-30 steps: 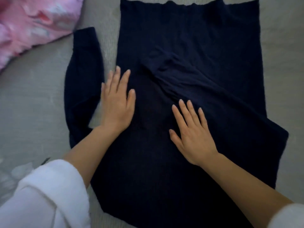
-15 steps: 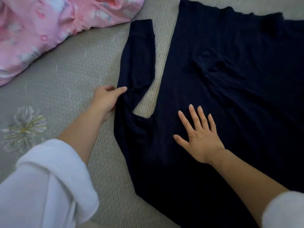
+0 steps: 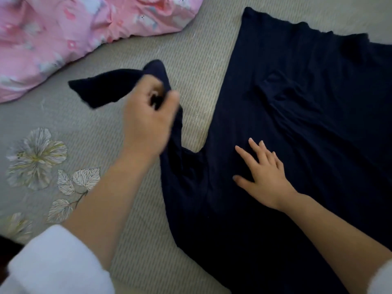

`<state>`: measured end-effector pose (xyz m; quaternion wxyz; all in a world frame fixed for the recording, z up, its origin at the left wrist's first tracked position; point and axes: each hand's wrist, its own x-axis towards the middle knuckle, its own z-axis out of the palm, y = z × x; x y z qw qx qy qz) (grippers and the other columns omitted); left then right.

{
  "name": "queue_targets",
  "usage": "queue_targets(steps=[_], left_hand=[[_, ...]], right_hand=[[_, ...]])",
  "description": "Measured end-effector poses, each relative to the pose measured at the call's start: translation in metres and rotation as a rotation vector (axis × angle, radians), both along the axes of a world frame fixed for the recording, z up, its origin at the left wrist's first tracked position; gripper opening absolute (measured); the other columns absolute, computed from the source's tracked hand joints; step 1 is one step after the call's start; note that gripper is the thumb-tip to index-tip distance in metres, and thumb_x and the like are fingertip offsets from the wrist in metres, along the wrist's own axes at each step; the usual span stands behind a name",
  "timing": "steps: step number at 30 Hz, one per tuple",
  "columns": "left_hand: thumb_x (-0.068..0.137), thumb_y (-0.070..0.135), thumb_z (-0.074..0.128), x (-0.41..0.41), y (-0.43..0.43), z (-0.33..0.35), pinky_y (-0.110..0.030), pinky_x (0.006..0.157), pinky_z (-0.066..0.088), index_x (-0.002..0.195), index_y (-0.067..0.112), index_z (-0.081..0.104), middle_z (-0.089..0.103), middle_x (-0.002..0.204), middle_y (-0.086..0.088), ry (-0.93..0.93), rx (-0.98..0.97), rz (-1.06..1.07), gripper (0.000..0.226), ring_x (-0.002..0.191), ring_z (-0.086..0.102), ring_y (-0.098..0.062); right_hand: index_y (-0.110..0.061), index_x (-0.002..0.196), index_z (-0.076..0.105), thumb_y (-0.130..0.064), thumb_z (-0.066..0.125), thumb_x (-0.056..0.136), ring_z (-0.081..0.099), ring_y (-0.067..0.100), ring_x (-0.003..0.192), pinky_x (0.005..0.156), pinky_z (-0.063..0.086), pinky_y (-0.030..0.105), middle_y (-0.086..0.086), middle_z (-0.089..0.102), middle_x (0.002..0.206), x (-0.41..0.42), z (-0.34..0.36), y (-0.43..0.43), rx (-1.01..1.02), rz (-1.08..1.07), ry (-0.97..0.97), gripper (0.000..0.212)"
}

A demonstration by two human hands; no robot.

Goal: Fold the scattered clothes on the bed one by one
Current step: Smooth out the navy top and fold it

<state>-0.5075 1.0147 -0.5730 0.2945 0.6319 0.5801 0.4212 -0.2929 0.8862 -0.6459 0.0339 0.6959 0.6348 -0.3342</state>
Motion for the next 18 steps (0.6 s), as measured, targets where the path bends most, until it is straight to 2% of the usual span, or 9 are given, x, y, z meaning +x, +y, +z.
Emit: queue_targets(steps=[1, 3, 5, 7, 9, 10, 13, 15, 18], left_hand=[[0.084, 0.018, 0.064, 0.017, -0.009, 0.002, -0.019, 0.06, 0.035, 0.07, 0.018, 0.047, 0.043, 0.066, 0.006, 0.072, 0.006, -0.127, 0.022, 0.06, 0.041, -0.002], [0.084, 0.024, 0.063, 0.045, -0.033, -0.006, -0.029, 0.064, 0.039, 0.081, 0.013, 0.055, 0.05, 0.072, 0.003, 0.266, -0.034, -0.414, 0.014, 0.07, 0.052, -0.015], [0.085, 0.028, 0.06, 0.061, -0.066, -0.026, -0.032, 0.081, 0.044, 0.104, 0.02, 0.056, 0.059, 0.093, 0.005, 0.446, -0.172, -0.686, 0.02, 0.095, 0.058, -0.022], [0.084, 0.025, 0.06, 0.065, -0.102, -0.049, -0.039, 0.113, 0.025, 0.13, 0.022, 0.046, 0.05, 0.134, -0.003, 0.634, -0.224, -0.868, 0.048, 0.131, 0.038, -0.026], [0.085, 0.022, 0.058, 0.054, -0.129, -0.066, -0.043, 0.119, -0.002, 0.143, 0.022, 0.033, 0.023, 0.156, -0.004, 0.705, -0.232, -0.882, 0.064, 0.147, 0.003, -0.021], [0.084, 0.023, 0.059, 0.044, -0.136, -0.073, -0.045, 0.119, -0.003, 0.146, 0.021, 0.03, 0.016, 0.158, -0.004, 0.721, -0.208, -0.847, 0.068, 0.147, -0.006, -0.018], [0.071, 0.026, 0.062, 0.016, -0.144, -0.081, -0.044, 0.119, 0.005, 0.145, 0.021, 0.034, 0.016, 0.159, -0.007, 0.796, -0.203, -0.683, 0.08, 0.147, 0.001, -0.02], [0.069, 0.022, 0.06, 0.003, -0.143, -0.083, -0.043, 0.118, 0.001, 0.147, 0.021, 0.031, 0.012, 0.16, -0.008, 0.831, -0.222, -0.631, 0.083, 0.147, 0.002, -0.022], [0.062, 0.009, 0.063, 0.0, -0.137, -0.084, -0.049, 0.116, 0.011, 0.147, 0.018, 0.032, 0.019, 0.158, -0.011, 0.92, -0.168, -0.634, 0.09, 0.146, 0.01, -0.026]], right_hand=[[-0.031, 0.149, 0.026, -0.042, 0.05, 0.095, 0.009, 0.015, 0.147, 0.118, 0.01, 0.034, -0.006, 0.016, 0.158, 0.005, 0.005, 0.001, 0.06, -0.147, 0.116, 0.06], [-0.023, 0.13, 0.053, -0.025, 0.054, 0.095, 0.047, 0.014, 0.126, 0.102, 0.038, 0.027, -0.008, 0.053, 0.13, 0.016, 0.013, 0.002, 0.21, -0.563, 0.339, 0.035], [-0.019, 0.111, 0.062, -0.014, 0.052, 0.094, 0.06, 0.016, 0.107, 0.091, 0.049, 0.029, -0.01, 0.063, 0.104, 0.029, 0.018, 0.0, 0.34, -0.887, 0.429, 0.02], [-0.017, 0.105, 0.062, -0.006, 0.05, 0.091, 0.062, 0.021, 0.103, 0.092, 0.051, 0.036, -0.007, 0.063, 0.1, 0.036, 0.02, -0.006, 0.356, -1.039, 0.441, 0.022], [-0.016, 0.111, 0.06, -0.001, 0.053, 0.087, 0.06, 0.022, 0.106, 0.089, 0.05, 0.033, -0.003, 0.061, 0.107, 0.035, 0.021, -0.013, 0.29, -1.024, 0.433, 0.03], [-0.018, 0.119, 0.057, 0.0, 0.056, 0.085, 0.057, 0.019, 0.109, 0.09, 0.049, 0.032, -0.003, 0.058, 0.114, 0.033, 0.021, -0.015, 0.242, -0.967, 0.436, 0.038], [-0.025, 0.144, 0.031, -0.011, 0.072, 0.077, 0.035, 0.013, 0.128, 0.111, 0.033, 0.038, -0.005, 0.035, 0.141, 0.019, 0.019, -0.021, 0.134, -0.675, 0.389, 0.08], [-0.029, 0.151, 0.008, -0.032, 0.078, 0.073, 0.015, 0.016, 0.139, 0.116, 0.014, 0.043, -0.004, 0.012, 0.154, 0.008, 0.012, -0.019, 0.086, -0.521, 0.205, 0.106], [-0.033, 0.152, -0.005, -0.048, 0.071, 0.078, -0.002, 0.022, 0.144, 0.114, 0.009, 0.051, 0.002, -0.012, 0.159, -0.003, 0.002, -0.021, 0.172, -0.364, -0.068, 0.106]])
